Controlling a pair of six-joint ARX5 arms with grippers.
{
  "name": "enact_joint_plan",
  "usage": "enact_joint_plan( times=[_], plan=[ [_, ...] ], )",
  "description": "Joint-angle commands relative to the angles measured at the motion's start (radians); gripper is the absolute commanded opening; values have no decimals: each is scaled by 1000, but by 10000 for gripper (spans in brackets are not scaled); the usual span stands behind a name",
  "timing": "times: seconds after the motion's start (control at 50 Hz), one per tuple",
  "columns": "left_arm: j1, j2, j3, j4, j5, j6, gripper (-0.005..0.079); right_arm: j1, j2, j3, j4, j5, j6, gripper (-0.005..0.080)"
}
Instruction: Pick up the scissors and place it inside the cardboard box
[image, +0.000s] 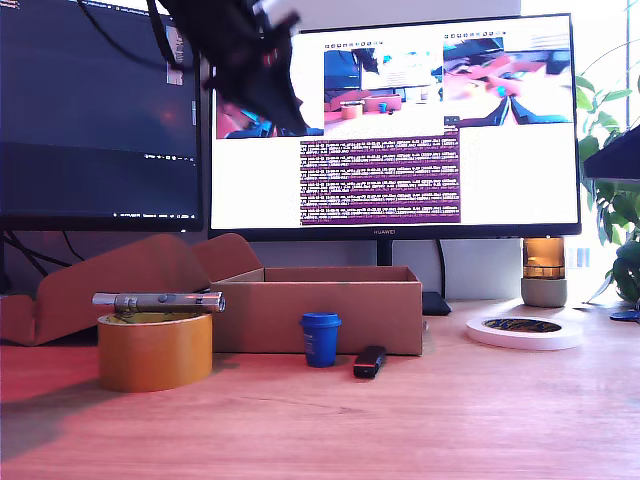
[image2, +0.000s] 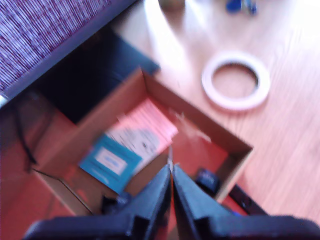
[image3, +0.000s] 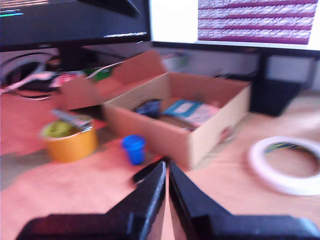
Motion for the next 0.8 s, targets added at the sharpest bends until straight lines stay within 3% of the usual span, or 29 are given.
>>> enact_joint_plan(
  times=[0.0, 0.3, 0.78],
  plan=[
    [3, -18, -1, 16, 0, -19, -20, -26, 3, -1, 13, 11, -5, -11],
    [3, -124, -92, 118, -48, -77, -20, -142, 3, -1, 25, -3, -5, -11],
    [71, -419, -640, 433, -86, -175, -19, -366, 3, -1, 50, 66, 26, -11]
  ],
)
